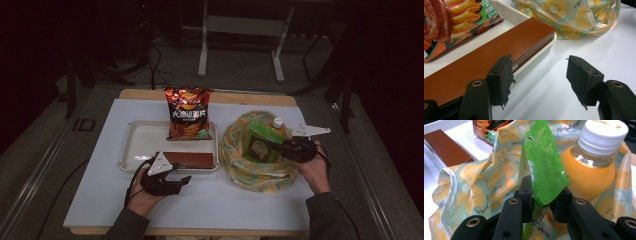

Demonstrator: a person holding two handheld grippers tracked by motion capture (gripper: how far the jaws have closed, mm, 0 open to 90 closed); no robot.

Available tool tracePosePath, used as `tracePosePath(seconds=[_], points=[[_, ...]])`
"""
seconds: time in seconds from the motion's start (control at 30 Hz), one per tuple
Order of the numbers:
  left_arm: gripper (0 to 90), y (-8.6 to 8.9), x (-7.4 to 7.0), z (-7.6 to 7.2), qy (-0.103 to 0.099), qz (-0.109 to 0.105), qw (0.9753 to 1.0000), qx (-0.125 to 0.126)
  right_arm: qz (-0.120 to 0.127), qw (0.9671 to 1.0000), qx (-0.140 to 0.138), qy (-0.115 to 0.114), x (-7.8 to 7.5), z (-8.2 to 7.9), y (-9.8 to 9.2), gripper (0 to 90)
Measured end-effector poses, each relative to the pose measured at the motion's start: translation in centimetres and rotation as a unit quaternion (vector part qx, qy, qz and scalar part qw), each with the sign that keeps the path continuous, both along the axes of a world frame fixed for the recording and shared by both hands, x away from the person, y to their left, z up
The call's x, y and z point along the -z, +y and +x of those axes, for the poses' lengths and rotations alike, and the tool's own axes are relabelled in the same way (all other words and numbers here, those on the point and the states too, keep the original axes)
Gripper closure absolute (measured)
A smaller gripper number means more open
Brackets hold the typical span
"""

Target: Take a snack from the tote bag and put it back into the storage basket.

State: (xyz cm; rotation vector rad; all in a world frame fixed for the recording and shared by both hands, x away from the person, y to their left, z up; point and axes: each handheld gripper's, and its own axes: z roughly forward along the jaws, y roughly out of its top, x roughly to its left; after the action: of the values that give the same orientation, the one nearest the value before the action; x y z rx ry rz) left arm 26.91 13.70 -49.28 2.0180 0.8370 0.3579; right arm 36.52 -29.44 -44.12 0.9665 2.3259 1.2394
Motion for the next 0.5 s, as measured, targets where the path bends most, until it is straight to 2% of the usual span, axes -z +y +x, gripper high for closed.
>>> tracePosePath(seconds=[0.13,0.5], points=[[37.4,-0.1,0.0,0.0,-0.001,0.000,1.0000,-0.001,-0.004,0.9999,-0.001,-0.011,-0.4,-0.1,0.3,74.1],[37.4,-0.2,0.1,0.0,0.000,-0.001,1.0000,0.000,-0.017,0.9995,-0.002,-0.025,-1.4,-0.3,0.6,74.4]])
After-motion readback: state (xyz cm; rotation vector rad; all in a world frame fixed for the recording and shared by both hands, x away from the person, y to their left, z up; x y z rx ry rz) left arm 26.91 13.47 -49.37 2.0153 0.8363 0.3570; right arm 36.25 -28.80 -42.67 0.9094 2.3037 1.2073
